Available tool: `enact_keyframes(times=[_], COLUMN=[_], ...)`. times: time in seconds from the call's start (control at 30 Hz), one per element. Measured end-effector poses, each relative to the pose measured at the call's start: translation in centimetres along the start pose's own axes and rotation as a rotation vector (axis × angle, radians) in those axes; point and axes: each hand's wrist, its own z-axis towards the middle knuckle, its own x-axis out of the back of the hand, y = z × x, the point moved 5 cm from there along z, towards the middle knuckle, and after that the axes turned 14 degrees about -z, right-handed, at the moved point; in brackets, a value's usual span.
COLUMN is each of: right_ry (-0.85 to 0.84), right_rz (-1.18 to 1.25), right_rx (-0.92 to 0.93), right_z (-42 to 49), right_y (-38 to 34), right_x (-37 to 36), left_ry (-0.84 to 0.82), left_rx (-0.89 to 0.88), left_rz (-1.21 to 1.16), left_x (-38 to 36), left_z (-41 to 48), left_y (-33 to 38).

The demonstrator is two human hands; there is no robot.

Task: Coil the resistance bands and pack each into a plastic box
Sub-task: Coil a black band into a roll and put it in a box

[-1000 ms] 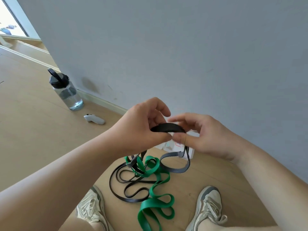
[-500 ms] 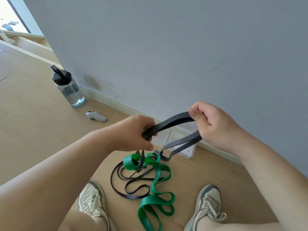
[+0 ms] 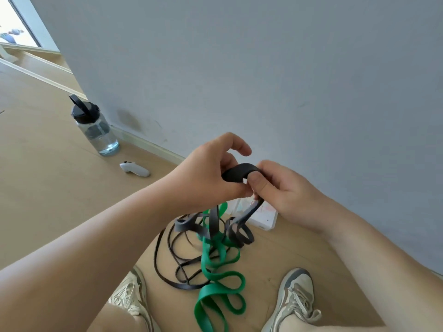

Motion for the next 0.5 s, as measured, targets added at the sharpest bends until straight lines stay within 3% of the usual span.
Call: enact_keyframes(times=[0.1,0.27,0.4,0.5], right_ry=[0.048,-0.016,-0.102,-0.195], right_rz=[0.039,0.082,-0.091,-0.087], right_rx=[-0.017,-0.078,-0.147,-0.191], right_z=[0.1,0.1,-0.3,-0.6], right_y=[-0.3,0.6,2.5,2.7], right_x=[0.3,0.4,1.6,1.3], left_ry=[-0.04,-0.236,0.006,0.073], left_rx=[0.035,0.208,0.075,-0.014], left_rz=[0.065,0.395,0.393,0.342], left_x=[0.5,0.1,2.0,2.1], left_z=[0.3,-0.4,0.3,0.1], left_y=[-1.0,-4.2,-4.0,-3.1])
